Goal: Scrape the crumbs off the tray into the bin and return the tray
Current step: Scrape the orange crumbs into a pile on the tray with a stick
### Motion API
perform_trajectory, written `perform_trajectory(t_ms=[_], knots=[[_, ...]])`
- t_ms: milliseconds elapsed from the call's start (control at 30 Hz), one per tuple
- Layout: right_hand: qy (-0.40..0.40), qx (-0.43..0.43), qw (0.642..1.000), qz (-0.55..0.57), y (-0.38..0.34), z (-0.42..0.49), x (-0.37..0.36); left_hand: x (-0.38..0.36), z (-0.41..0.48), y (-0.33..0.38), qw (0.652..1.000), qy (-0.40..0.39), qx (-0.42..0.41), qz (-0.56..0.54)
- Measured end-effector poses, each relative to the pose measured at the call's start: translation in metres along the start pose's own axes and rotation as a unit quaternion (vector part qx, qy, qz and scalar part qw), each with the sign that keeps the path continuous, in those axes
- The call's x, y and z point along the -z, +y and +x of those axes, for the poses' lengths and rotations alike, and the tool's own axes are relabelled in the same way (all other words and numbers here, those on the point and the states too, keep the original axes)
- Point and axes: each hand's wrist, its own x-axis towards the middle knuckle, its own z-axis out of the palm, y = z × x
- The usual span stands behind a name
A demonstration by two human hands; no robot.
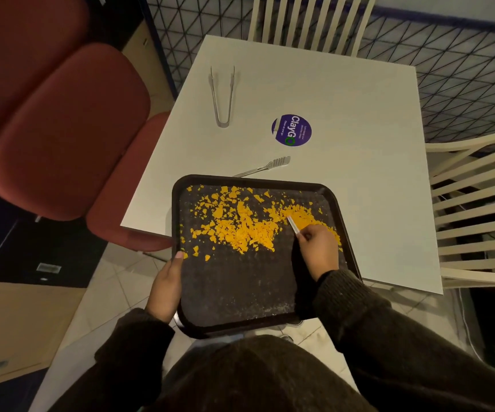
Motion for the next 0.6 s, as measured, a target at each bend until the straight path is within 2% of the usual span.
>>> perform_trajectory(t_ms=[100,233,433,600], knots=[[0.003,0.017,1.0,0.009,-0.002,-0.012,0.0,0.0,0.0,0.001,1.0,0.009,-0.005,-0.009],[-0.034,0.029,0.999,0.012,-0.003,-0.029,-0.009,-0.002,0.001,0.002,1.0,0.013,-0.017,0.005],[-0.027,0.037,0.999,0.018,-0.026,0.001,-0.008,-0.003,0.0,-0.001,1.0,0.008,-0.015,0.02],[0.008,-0.023,1.0,0.015,-0.023,0.023,-0.003,-0.004,-0.006,0.002,1.0,0.013,-0.013,0.004]])
